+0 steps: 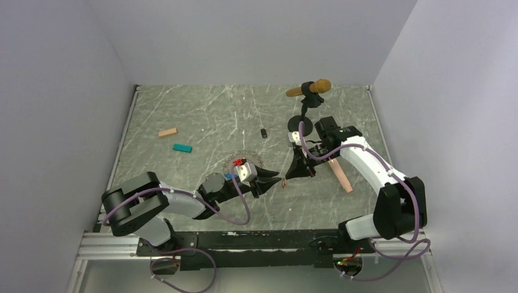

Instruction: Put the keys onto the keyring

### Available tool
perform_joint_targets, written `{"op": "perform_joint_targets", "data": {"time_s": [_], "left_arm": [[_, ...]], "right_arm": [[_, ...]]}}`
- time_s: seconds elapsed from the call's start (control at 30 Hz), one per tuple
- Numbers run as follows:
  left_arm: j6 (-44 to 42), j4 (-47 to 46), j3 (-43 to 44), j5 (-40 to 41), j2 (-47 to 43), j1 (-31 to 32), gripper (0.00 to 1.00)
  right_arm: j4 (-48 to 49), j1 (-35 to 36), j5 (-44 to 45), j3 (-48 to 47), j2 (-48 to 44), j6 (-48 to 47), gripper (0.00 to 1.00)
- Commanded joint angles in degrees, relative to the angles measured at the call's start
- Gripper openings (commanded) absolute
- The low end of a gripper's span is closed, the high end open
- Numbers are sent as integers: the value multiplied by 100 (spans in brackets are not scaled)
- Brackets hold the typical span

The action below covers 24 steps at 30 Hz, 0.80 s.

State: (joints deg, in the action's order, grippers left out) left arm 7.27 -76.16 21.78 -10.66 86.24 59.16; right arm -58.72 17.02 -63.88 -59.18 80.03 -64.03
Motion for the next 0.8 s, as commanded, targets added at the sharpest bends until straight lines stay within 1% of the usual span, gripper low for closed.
{"op": "perform_joint_targets", "data": {"time_s": [0.0, 0.37, 0.5, 0.77], "left_arm": [[182, -488, 10, -496, 75, -27, 29], [136, -266, 64, -466, 249, -27, 29], [112, -92, 77, -449, 174, -27, 29], [85, -49, 31, -459, 66, -27, 30]], "right_arm": [[74, 12, -392, 46, -128, -319, 0], [122, 1, -363, 52, -165, -294, 0], [103, 8, -398, 40, -161, -316, 0], [114, 2, -381, 45, -182, -303, 0]]}}
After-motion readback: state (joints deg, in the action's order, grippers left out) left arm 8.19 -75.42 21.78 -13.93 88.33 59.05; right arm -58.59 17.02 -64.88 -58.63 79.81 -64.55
